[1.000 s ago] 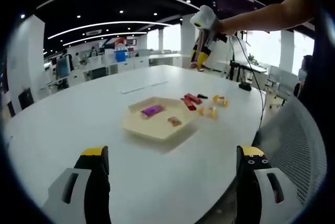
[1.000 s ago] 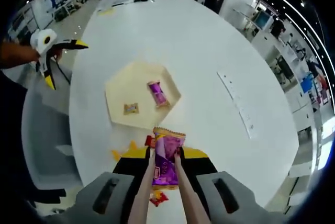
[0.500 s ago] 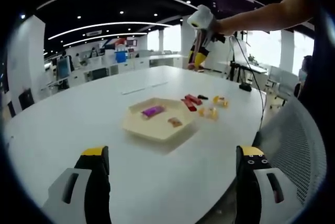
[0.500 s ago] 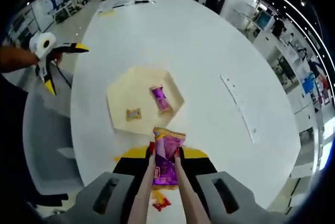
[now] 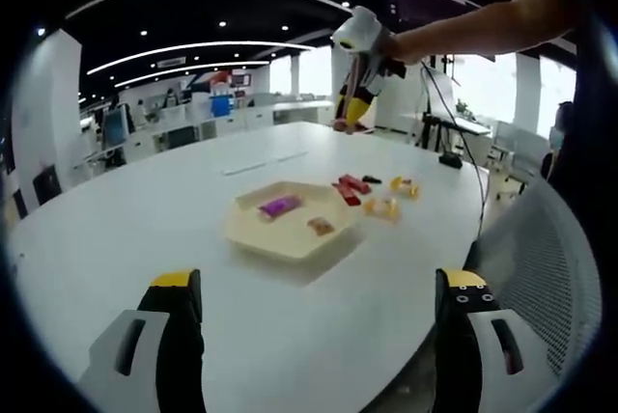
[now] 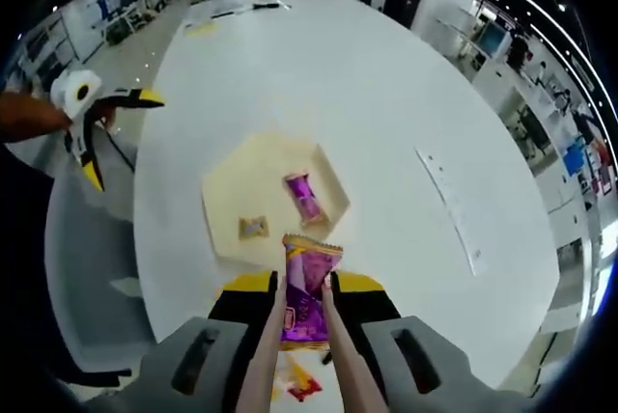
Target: Place the target food into the container with the food tongs after gripping and lifting it, then release it inside without dropping or visibly crushing the food.
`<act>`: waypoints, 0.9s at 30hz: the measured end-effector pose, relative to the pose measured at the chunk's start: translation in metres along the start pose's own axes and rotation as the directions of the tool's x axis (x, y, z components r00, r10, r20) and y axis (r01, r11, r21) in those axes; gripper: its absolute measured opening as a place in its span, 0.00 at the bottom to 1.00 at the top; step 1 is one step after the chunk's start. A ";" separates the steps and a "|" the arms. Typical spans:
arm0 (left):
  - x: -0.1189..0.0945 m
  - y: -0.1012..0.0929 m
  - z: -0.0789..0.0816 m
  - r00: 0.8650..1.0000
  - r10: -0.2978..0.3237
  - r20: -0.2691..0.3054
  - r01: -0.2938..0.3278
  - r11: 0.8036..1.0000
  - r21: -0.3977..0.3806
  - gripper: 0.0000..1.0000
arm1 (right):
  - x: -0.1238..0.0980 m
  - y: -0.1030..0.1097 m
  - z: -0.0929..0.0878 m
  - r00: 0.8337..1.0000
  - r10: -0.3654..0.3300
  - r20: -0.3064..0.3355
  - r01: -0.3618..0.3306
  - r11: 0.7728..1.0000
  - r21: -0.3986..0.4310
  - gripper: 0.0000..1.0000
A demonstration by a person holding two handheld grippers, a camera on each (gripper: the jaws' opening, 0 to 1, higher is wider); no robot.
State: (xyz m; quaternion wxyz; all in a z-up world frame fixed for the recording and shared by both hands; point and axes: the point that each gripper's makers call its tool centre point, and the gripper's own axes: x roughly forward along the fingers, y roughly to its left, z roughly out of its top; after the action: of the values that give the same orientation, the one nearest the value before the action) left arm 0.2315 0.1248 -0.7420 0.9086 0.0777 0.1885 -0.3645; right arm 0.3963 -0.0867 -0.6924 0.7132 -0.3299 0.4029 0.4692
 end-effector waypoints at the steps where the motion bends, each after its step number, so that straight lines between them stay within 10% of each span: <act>1: 0.000 -0.001 0.000 1.000 -0.004 -0.002 0.004 1.000 0.003 0.98 | 0.001 0.000 0.002 1.000 0.000 -0.001 0.000 1.000 -0.002 0.21; 27: 0.000 -0.017 -0.002 0.997 -0.069 -0.017 0.070 0.997 0.041 0.97 | 0.020 0.025 0.060 1.000 0.024 0.013 -0.024 0.999 -0.048 0.21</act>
State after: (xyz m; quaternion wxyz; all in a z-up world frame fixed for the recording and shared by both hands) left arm 0.2190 0.1129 -0.7434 0.8921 0.0929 0.1903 -0.3992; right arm 0.3936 -0.0190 -0.6854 0.7022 -0.3388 0.3904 0.4896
